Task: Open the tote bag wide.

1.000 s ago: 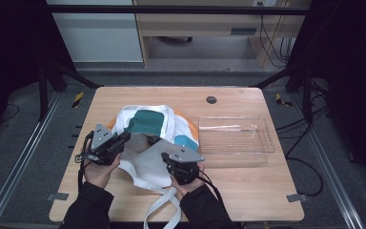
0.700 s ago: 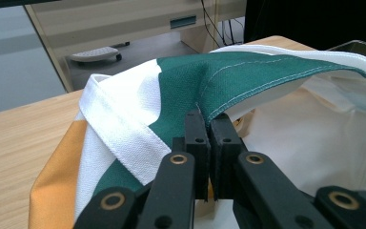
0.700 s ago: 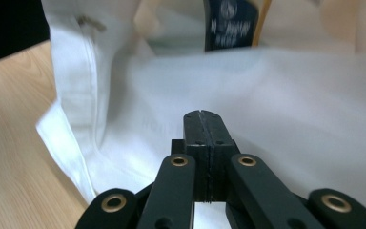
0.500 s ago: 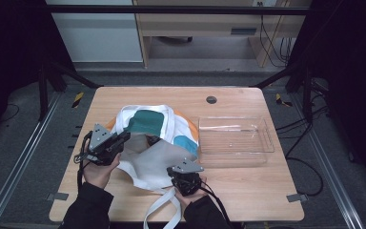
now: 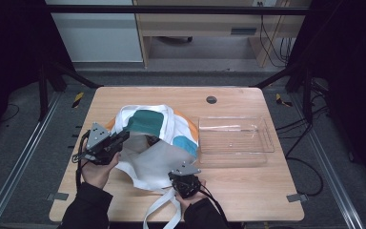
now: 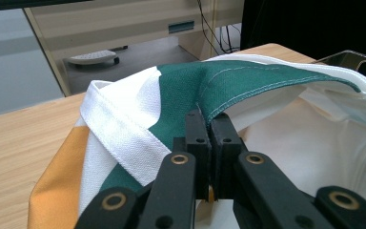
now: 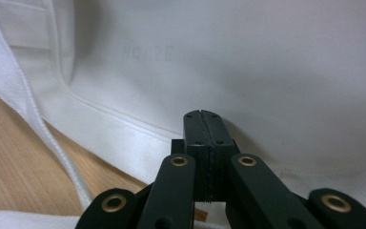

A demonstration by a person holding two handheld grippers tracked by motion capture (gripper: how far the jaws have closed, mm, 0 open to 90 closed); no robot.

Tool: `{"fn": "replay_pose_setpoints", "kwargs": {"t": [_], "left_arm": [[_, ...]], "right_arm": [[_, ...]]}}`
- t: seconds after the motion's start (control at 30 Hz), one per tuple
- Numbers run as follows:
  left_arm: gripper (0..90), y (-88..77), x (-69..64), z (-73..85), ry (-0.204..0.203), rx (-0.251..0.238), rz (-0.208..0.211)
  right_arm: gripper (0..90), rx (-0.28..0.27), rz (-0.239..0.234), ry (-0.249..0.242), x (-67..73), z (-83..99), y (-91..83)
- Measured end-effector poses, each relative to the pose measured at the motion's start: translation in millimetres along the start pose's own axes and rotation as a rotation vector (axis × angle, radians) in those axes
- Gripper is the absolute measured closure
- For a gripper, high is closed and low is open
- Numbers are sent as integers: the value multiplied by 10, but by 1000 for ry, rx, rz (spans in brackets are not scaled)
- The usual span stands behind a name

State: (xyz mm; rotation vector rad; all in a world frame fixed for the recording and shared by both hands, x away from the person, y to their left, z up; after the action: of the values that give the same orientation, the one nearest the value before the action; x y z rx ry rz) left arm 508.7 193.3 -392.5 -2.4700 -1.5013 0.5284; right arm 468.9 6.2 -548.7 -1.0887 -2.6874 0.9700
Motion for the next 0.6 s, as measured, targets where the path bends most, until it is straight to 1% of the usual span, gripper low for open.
{"fn": "replay_pose_setpoints", "kwargs": {"t": [0.1,0.2,0.23,0.47,0.6], "left_arm": [[878,-3,2,-6,-3,-2,2],[878,-11,0,-14,-7,-4,5],[878,-14,-2,-17,-7,-4,5],[878,-33,-13,-43,-9,-9,11],[879,-49,-33,-73,-4,-10,16]], "right_arm": [[900,7,0,13,-9,21,6],[900,13,4,3,-25,29,12],[900,23,1,5,-26,36,16],[900,31,-1,10,-30,41,22],[900,32,-6,26,-29,41,24]]}}
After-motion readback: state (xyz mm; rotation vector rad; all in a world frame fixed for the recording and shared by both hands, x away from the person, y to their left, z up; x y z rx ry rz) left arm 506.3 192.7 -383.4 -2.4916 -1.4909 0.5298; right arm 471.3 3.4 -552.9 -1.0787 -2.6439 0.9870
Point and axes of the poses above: each handheld gripper's, and its own axes: y roughly forward along the jaws, z roughly out of its underside, x roughly to its left, the point moved 7 cm from there along y, roughly forward along the jaws, and after that the axes turned 14 degrees about -y, right-handed, at the moved point
